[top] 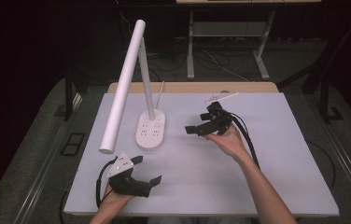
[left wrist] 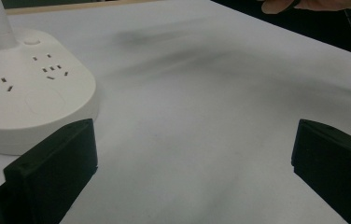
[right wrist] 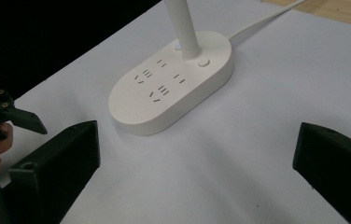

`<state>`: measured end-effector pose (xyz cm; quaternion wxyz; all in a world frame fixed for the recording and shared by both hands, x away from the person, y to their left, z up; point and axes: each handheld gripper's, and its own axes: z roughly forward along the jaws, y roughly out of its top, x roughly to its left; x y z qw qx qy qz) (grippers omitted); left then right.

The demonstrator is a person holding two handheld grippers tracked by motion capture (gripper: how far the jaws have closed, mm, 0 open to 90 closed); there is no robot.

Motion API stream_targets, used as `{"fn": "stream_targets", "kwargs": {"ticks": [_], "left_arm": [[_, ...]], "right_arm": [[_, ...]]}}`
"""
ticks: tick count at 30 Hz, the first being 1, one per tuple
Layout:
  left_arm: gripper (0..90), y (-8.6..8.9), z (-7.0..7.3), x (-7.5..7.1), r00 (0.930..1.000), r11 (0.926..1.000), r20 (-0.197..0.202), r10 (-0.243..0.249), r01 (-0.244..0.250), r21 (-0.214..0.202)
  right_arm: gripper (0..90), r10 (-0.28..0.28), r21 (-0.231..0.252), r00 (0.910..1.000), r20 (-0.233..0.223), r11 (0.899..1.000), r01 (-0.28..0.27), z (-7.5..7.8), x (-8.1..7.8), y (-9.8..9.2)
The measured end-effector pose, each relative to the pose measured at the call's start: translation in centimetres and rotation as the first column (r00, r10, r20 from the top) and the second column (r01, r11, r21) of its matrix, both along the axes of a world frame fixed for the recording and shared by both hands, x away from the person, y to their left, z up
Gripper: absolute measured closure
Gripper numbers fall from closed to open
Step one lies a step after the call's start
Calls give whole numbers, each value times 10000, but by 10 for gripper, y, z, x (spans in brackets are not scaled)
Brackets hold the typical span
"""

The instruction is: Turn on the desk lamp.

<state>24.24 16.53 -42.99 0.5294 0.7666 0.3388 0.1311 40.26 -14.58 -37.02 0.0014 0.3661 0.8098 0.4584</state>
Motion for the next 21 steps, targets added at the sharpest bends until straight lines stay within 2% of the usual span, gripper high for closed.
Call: {"fn": "stream_targets", "kwargs": {"ticks": [12,21], "left_arm": [[0,0,1,-1,10000,10000,-22,-27,27,-2],[0,1,1,-1,10000,10000,-18,7,-7,-73]], "right_arm": [[1,113,-104,9999,8,9999,-113,1,16,21],[1,243,-215,9997,48,9995,-242,7,29,46]]}}
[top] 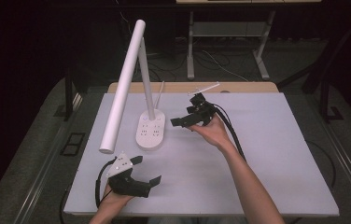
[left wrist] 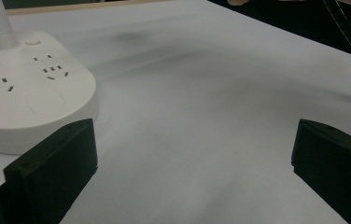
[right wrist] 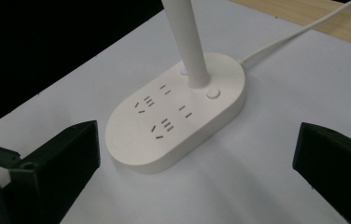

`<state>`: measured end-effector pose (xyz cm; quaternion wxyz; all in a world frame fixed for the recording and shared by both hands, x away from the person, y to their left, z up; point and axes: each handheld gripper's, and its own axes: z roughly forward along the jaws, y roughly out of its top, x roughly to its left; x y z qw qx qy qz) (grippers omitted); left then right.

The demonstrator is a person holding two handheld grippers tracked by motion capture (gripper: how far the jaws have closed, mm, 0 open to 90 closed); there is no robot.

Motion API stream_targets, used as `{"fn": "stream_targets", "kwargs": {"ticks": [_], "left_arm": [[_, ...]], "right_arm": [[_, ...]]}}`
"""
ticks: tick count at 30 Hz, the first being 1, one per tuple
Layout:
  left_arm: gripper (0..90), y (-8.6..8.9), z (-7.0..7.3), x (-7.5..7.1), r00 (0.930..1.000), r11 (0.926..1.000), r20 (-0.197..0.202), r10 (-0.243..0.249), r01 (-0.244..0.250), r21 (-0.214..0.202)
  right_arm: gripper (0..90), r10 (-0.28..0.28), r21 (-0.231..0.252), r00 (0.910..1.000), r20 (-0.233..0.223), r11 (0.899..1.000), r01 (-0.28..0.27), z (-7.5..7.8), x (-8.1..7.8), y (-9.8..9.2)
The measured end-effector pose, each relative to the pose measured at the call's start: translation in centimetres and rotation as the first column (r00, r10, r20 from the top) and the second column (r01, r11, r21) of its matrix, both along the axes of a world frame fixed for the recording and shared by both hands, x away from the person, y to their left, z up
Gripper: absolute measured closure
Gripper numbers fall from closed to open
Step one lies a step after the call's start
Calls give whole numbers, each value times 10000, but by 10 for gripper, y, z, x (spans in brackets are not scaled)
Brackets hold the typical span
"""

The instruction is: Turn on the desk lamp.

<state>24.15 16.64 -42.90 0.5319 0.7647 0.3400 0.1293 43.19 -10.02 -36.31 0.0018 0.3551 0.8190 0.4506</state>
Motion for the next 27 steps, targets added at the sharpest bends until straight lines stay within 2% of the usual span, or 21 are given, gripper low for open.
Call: {"fn": "stream_targets", "kwargs": {"ticks": [3,4,6,11,12,16,20,23,24,25,27], "left_arm": [[0,1,0,0,10000,10000,16,14,-14,43],[0,1,0,0,10000,10000,28,21,-22,42],[0,1,0,0,10000,10000,11,48,-48,8],[0,2,0,0,10000,10000,7,78,-78,11],[0,2,0,0,10000,10000,-1,77,-77,-4],[0,2,0,0,10000,10000,37,62,-62,17],[0,2,0,0,10000,10000,27,64,-64,3],[0,3,1,1,10000,10000,28,80,-80,8],[0,3,1,1,10000,10000,35,86,-86,15],[0,3,1,1,10000,10000,35,86,-86,15],[0,3,1,1,9999,9999,44,106,-106,-33]], "right_arm": [[1,-67,-148,9999,79,9999,68,0,4,6],[47,-41,-173,9999,148,9998,43,-1,7,9],[47,-103,-185,9997,205,9998,107,-2,9,13],[66,-204,-414,9998,46,9989,206,-5,16,19],[148,-174,-493,9998,-11,9986,173,-7,19,23],[163,-168,-331,9999,42,9993,169,-10,22,27],[300,-201,-181,9998,13,9996,201,-16,28,34],[346,-220,-66,9997,-101,9997,220,-19,30,36],[393,-329,-120,9993,-190,9994,327,-23,32,40],[393,-329,-120,9993,-190,9994,327,-23,32,40],[468,-399,-109,9988,-293,9992,396,-29,35,45]]}}
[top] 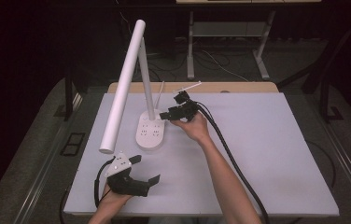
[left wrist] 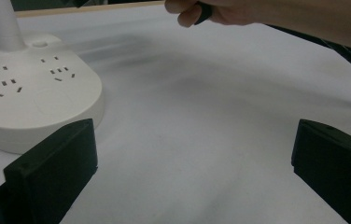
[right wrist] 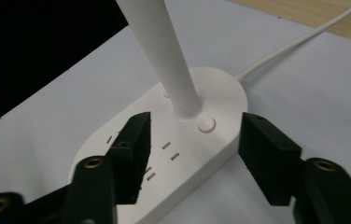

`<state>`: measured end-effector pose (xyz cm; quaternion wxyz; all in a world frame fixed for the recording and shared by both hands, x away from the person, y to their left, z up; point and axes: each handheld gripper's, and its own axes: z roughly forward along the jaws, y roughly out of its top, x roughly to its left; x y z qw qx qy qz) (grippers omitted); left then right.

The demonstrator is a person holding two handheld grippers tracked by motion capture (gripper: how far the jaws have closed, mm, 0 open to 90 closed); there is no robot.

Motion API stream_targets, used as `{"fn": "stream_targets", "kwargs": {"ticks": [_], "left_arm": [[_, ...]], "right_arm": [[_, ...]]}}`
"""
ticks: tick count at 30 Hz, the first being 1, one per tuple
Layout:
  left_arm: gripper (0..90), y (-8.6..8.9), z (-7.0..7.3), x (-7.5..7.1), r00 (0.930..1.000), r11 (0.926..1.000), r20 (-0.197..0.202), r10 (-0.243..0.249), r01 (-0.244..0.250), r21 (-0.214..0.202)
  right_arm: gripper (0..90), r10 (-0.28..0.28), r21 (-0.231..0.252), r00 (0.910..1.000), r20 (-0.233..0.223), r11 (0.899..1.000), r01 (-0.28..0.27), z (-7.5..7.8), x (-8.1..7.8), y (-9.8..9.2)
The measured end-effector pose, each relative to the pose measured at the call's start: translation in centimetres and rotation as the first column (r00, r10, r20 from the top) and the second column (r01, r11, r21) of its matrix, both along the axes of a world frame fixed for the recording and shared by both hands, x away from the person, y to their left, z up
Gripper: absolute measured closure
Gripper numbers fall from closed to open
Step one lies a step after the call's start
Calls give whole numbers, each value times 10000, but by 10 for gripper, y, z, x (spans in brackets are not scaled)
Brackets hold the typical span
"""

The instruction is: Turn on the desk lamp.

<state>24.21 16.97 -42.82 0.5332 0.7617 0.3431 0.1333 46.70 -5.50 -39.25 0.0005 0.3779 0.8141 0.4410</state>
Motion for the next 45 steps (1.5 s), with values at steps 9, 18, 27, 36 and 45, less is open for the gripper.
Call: {"fn": "stream_targets", "kwargs": {"ticks": [9,18,27,36,45], "left_arm": [[0,1,0,0,10000,10000,6,23,-23,-41],[0,2,0,0,10000,10000,15,19,-19,-86],[0,2,0,1,10000,9999,-4,42,-42,-115],[0,2,0,1,10000,10000,8,26,-26,-31],[0,1,-1,1,10000,10000,-20,6,-6,62]], "right_arm": [[658,-9,283,9992,-410,9996,20,-12,9,12],[875,-318,636,9978,-590,9973,356,-26,18,15],[892,-462,855,9967,-666,9950,519,-38,24,20],[894,-600,949,9966,-570,9934,652,-46,25,25],[896,-549,1329,9960,-706,9891,640,-52,24,19]]}}
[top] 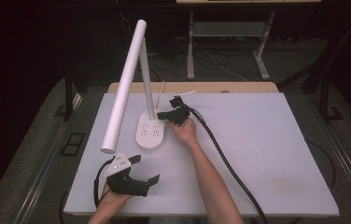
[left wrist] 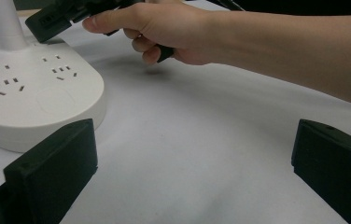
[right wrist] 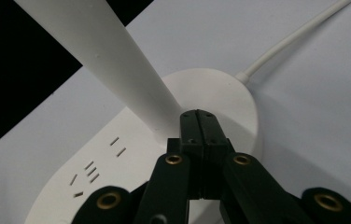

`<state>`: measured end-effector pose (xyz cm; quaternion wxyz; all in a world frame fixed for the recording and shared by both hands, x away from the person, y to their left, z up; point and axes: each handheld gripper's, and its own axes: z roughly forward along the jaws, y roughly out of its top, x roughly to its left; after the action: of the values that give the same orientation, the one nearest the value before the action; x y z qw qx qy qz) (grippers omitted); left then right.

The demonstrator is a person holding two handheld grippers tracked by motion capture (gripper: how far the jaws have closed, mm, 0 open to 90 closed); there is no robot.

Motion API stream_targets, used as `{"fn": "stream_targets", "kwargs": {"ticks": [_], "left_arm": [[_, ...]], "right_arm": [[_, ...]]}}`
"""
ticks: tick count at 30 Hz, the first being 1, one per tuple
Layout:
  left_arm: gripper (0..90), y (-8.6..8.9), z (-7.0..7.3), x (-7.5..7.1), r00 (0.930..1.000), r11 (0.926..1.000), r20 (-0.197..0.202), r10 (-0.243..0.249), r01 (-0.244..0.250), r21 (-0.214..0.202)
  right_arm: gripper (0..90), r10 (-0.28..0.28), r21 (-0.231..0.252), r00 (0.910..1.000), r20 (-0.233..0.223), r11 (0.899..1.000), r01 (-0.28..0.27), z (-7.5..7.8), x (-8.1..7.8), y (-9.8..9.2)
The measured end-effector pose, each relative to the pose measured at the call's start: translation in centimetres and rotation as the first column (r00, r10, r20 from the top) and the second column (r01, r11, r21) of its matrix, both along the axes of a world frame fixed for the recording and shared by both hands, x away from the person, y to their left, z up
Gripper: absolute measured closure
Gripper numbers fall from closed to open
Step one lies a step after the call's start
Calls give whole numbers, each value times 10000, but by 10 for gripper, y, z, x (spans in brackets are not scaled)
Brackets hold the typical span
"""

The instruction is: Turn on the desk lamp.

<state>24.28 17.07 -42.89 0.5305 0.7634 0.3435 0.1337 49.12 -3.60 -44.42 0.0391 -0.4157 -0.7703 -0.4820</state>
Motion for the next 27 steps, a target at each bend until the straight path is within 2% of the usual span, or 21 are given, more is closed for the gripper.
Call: {"fn": "stream_targets", "kwargs": {"ticks": [2,8,13,18,19,27], "left_arm": [[0,0,0,0,10000,10000,3,35,-35,-54],[0,0,0,-1,10000,9999,14,58,-57,-92],[0,1,0,0,10000,10000,3,51,-51,-60],[0,0,0,0,10000,10000,-2,43,-43,-57],[0,0,0,0,10000,10000,-5,47,-47,-63],[0,-1,0,0,10000,10000,10,10,-10,-29]], "right_arm": [[895,-134,190,9998,-156,9997,137,0,0,0],[893,-123,100,9998,-124,9999,124,2,0,0],[893,164,188,9998,-120,9997,-161,6,2,-6],[893,447,37,9990,39,9990,-447,17,0,-12],[893,519,-47,9985,153,9986,-519,23,-2,-13],[893,709,17,9966,412,9975,-710,42,-10,-23]]}}
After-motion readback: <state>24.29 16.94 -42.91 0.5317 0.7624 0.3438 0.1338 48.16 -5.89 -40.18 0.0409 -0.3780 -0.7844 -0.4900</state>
